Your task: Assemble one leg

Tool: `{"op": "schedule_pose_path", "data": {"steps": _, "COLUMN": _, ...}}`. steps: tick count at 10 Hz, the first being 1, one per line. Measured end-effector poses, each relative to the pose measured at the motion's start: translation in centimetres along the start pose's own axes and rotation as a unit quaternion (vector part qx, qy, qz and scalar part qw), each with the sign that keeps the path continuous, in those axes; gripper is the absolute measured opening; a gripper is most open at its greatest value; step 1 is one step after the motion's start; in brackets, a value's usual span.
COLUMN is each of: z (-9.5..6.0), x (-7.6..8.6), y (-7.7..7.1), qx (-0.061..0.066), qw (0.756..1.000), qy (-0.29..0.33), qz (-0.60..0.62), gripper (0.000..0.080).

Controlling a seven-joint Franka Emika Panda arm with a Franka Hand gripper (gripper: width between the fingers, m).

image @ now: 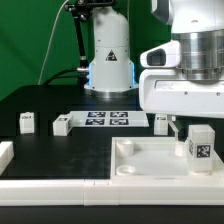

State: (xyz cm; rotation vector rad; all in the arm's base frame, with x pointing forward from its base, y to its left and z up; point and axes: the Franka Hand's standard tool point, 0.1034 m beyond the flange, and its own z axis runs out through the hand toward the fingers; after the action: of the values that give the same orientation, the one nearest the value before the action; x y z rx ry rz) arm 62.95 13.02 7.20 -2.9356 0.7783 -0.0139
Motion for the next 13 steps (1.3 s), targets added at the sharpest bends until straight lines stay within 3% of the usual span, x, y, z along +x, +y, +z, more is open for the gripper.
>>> {"op": "schedule_pose_path", "data": {"steps": 3, "z": 0.0, "x": 0.1, "y": 0.0, "qx": -0.007, "qw": 0.988, "qy": 0.007, "qz": -0.152, "gripper": 0.0649}}
{"op": "schedule_pose_path", "data": {"steps": 6, "z": 0.3, "x": -0.3, "y": -0.7, "qx": -0.024, "qw": 0.95, "qy": 0.039, "qz": -0.309, "gripper": 0.0649}}
{"op": "schedule_pose_path", "data": {"steps": 9, "z": 0.3, "x": -0.2, "y": -0.6, "qx": -0.025, "qw": 0.946, "qy": 0.038, "qz": -0.32, "gripper": 0.0649}}
{"op": "schedule_pose_path", "data": {"steps": 11, "z": 0.3, "x": 0.0, "y": -0.4, "qx": -0.026, "qw": 0.947, "qy": 0.039, "qz": -0.319, "gripper": 0.0391}}
{"op": "schedule_pose_path", "data": {"steps": 12, "z": 0.2, "x": 0.4, "y": 0.1, "qx": -0.03, "qw": 0.947, "qy": 0.04, "qz": -0.317, "gripper": 0.0391}}
{"op": "schedule_pose_path", "data": {"steps": 13, "z": 0.3, "x": 0.4, "y": 0.1, "qx": -0.03, "qw": 0.947, "qy": 0.04, "qz": -0.316, "gripper": 0.0293}}
